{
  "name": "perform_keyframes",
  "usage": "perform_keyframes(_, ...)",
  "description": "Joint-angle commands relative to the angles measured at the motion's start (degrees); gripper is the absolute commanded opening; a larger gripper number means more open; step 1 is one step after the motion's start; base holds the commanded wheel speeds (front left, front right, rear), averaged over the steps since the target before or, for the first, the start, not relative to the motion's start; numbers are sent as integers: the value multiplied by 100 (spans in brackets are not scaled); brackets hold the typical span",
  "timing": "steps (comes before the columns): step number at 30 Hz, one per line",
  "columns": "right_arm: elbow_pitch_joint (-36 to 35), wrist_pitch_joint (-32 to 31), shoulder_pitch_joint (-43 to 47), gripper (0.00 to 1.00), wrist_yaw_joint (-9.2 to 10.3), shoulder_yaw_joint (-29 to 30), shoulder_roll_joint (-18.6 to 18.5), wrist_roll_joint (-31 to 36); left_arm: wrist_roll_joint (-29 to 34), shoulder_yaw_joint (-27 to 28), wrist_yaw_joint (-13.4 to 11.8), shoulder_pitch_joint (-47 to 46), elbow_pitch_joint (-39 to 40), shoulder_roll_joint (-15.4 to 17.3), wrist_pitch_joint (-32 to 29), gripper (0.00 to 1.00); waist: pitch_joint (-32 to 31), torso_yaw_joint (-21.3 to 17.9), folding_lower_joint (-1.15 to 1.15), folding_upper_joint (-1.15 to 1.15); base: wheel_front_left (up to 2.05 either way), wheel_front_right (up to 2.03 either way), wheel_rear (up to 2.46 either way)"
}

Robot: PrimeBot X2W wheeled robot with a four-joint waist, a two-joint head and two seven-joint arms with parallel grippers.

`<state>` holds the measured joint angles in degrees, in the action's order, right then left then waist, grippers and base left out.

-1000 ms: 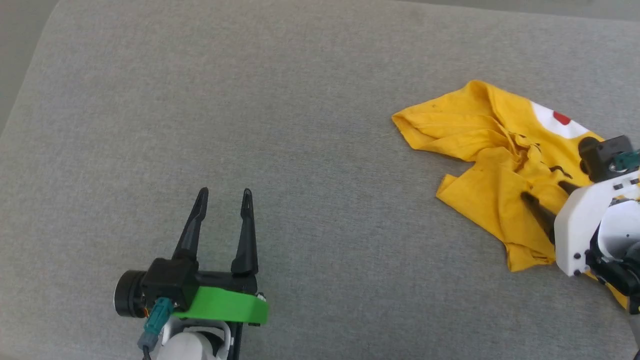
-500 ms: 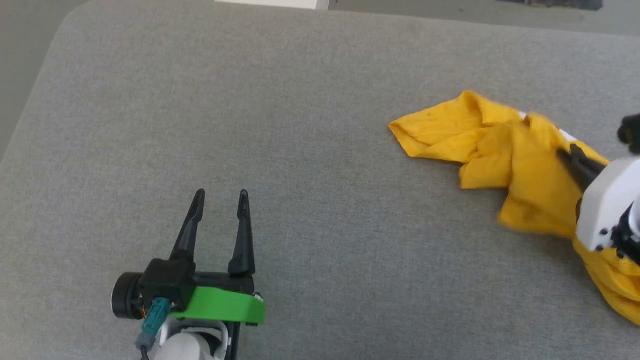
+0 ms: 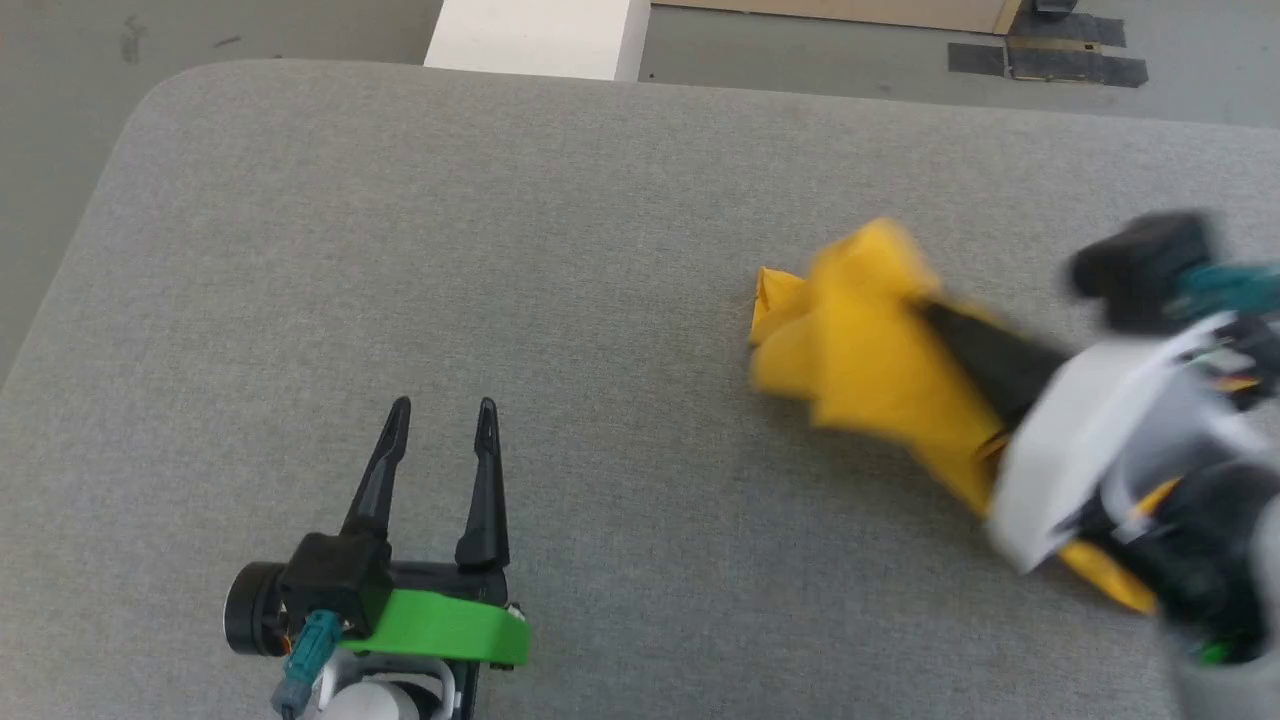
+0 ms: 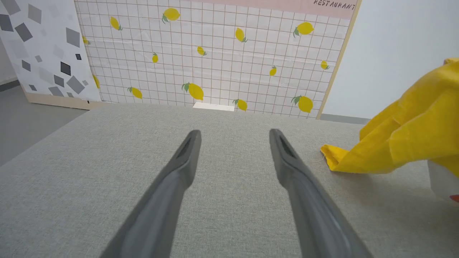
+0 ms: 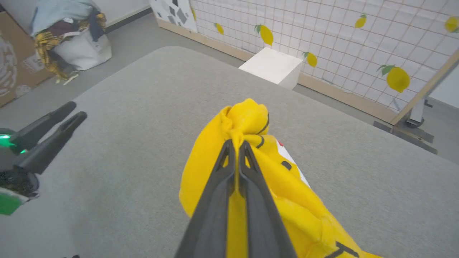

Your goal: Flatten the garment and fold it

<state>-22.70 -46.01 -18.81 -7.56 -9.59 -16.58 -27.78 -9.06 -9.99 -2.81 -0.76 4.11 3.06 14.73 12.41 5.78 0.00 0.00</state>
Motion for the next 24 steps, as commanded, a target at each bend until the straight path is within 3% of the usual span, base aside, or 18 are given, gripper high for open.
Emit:
perform_keyframes(1, -72, -71, 116, 0, 8, -298, 144, -184, 21, 6, 23, 89, -3, -18, 27, 100, -12, 33, 0, 0, 0, 0, 0)
perform_keyframes(6, -78, -547, 693, 0, 8, -1542, 343, -754, 8, -25, 36, 127, -28, -18, 27, 100, -34, 150, 0, 0, 0, 0, 0)
perform_keyframes(11, 131, -1036, 1130, 0, 8, -2388, 25, -1071, -20, -75, 38, 90, -25, -18, 27, 100, 38, 291, 0, 0, 0, 0, 0)
perform_keyframes(12, 187, -1024, 1161, 53, 8, -2420, -22, -1083, -26, -81, 33, 85, -28, -18, 27, 100, 48, 306, 0, 0, 0, 0, 0)
perform_keyframes(13, 281, -940, 1178, 100, 8, -2370, -48, -1027, -34, -90, 25, 79, -33, -18, 27, 100, 56, 323, 0, 0, 0, 0, 0)
perform_keyframes(16, 461, -581, 1066, 100, 8, -2203, -54, -763, -53, -118, 7, 62, -51, -18, 27, 100, 64, 359, 0, 0, 0, 0, 0)
perform_keyframes(20, 563, 185, 789, 100, 8, -1674, 203, -415, -73, -118, -25, 47, -64, -18, 27, 100, 37, 350, 0, 0, 0, 0, 0)
perform_keyframes(24, 542, 1291, 541, 100, 8, -671, 457, 560, -39, -106, -30, 35, 3, -18, 27, 100, 1, 305, 0, 0, 0, 0, 0)
